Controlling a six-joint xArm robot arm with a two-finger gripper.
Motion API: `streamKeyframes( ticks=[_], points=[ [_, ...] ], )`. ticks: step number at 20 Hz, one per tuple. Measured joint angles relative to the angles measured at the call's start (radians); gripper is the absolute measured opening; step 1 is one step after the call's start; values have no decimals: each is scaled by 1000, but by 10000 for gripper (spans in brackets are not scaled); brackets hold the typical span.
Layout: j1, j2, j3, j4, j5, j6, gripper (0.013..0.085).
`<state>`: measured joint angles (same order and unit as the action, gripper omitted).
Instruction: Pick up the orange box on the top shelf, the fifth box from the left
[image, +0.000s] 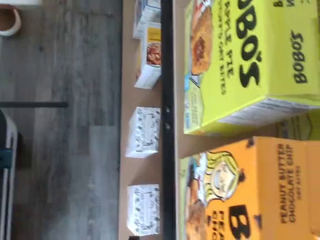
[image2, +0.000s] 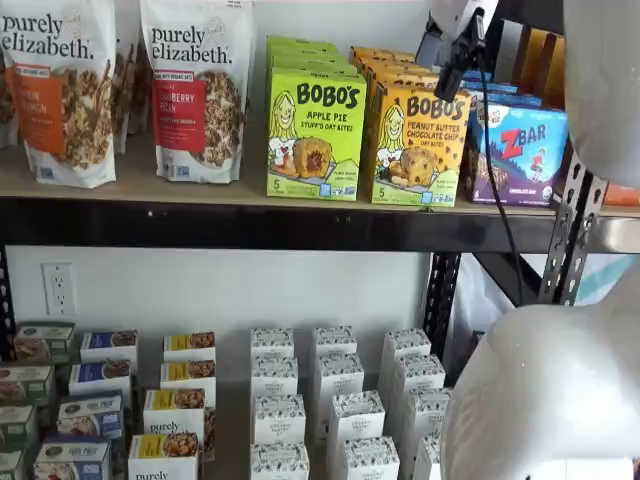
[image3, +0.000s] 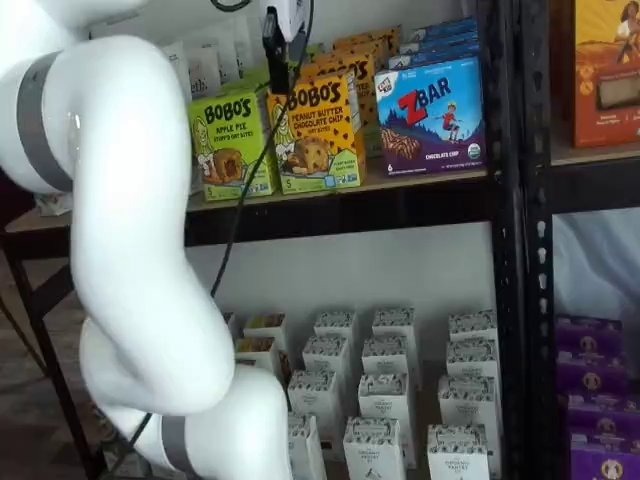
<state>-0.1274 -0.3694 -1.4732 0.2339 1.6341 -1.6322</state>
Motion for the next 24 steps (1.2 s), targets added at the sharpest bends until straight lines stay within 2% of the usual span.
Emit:
streamKeyframes(
  ticks=[3, 11, 18, 24],
  points=[
    [11, 11, 5, -23, -40, 0, 850],
    [30, 65, -26, -89, -53, -1, 850],
    [26, 78, 1, -119, -112, -16, 850],
    [23, 99, -2, -157, -103, -28, 850]
  ],
)
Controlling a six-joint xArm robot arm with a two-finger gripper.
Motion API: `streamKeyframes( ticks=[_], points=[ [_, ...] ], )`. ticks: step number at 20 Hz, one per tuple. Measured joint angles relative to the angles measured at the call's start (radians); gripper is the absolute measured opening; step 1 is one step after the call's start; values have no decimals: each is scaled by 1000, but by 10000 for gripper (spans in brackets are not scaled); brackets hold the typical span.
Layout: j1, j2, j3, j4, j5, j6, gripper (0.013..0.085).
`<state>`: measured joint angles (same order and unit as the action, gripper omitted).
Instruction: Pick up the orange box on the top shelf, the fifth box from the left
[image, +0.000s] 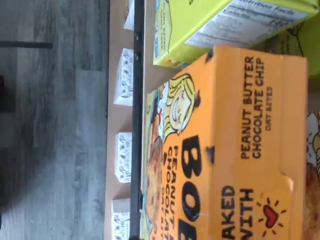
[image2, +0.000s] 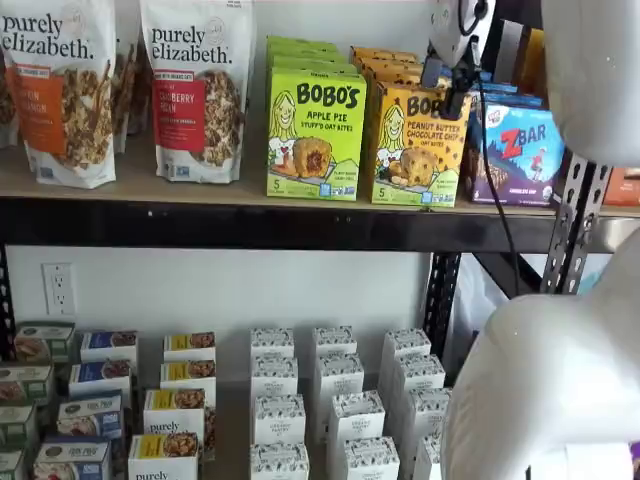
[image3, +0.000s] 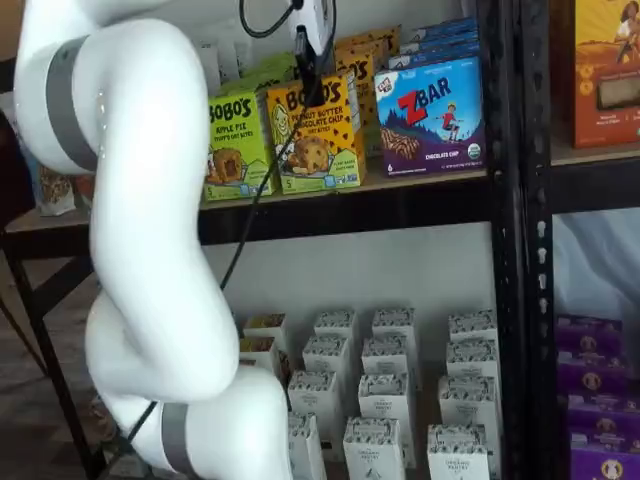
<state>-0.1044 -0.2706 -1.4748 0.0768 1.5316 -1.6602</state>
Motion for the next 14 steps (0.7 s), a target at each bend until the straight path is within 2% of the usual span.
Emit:
streamKeyframes(
  ticks=[14],
  points=[
    [7, 37, -28, -61, 43, -2, 850]
  ],
)
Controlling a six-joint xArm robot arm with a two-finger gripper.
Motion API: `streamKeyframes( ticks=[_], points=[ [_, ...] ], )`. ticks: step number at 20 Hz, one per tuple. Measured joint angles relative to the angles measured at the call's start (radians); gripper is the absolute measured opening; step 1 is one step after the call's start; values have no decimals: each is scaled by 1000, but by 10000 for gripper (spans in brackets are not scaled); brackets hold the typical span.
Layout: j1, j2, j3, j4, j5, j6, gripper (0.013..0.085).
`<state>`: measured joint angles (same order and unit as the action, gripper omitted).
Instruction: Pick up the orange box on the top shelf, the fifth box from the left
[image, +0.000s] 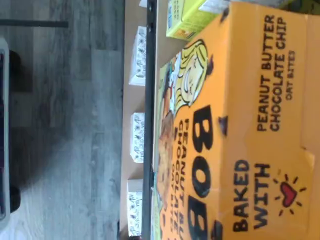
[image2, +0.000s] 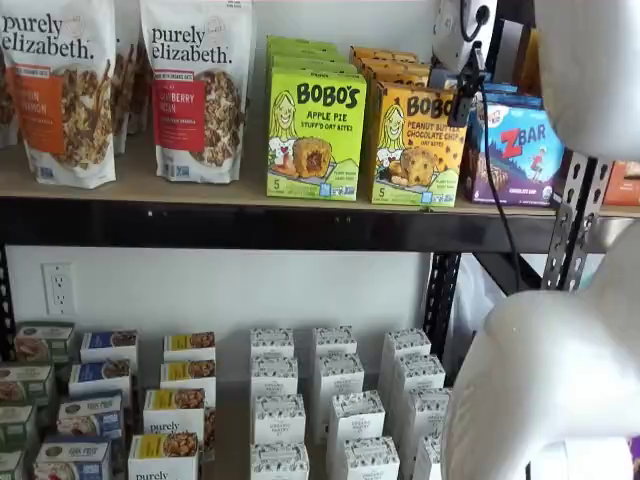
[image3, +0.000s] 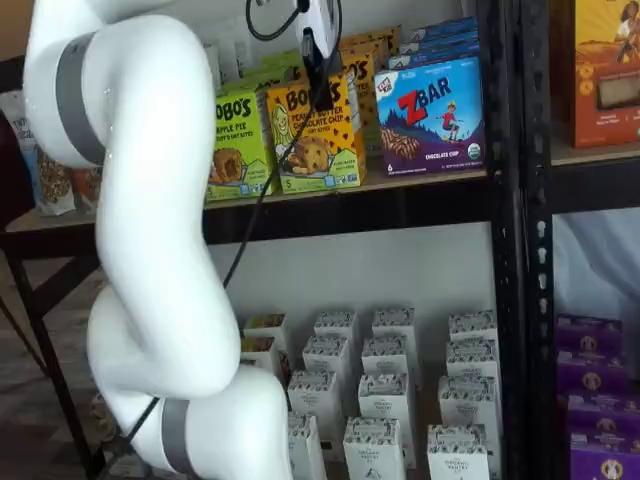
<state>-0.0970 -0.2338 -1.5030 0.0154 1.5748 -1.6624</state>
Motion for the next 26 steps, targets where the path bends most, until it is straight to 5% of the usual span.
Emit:
streamKeyframes(
  ticks=[21, 26],
  points=[
    [32, 61, -48, -16, 87, 32, 850],
    [22, 54, -39, 8, 74, 26, 730]
  ],
)
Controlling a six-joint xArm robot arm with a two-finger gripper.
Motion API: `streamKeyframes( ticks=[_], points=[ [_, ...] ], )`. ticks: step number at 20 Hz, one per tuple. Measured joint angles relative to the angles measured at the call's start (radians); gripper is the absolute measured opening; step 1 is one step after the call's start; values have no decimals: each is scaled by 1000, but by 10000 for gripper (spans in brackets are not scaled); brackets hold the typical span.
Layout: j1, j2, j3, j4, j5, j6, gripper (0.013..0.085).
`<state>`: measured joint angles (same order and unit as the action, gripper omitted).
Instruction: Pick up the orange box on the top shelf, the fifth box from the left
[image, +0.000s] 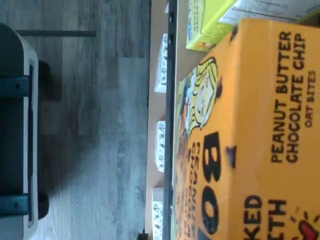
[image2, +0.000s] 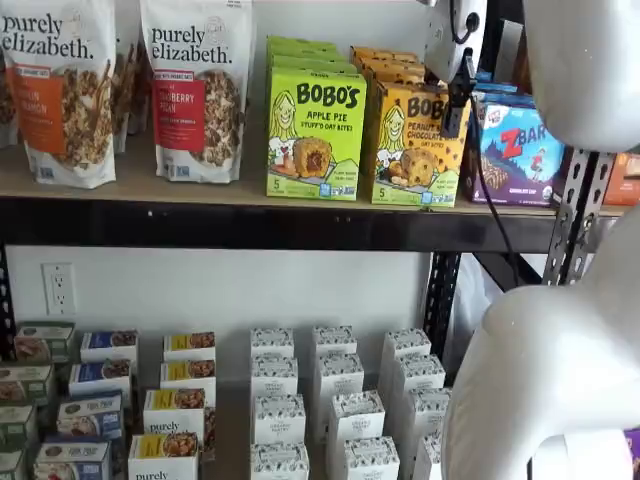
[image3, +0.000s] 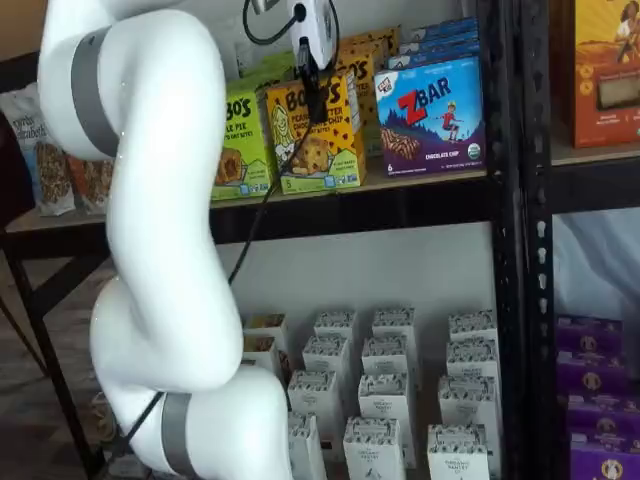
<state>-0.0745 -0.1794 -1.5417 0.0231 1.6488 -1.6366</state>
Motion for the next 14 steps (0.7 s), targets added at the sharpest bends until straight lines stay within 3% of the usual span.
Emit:
streamKeyframes(
  ticks=[3, 14],
  points=[
    [-3, -1, 1, 6, -2, -2, 610],
    [-7, -6, 5, 11, -11, -5, 610]
  ],
)
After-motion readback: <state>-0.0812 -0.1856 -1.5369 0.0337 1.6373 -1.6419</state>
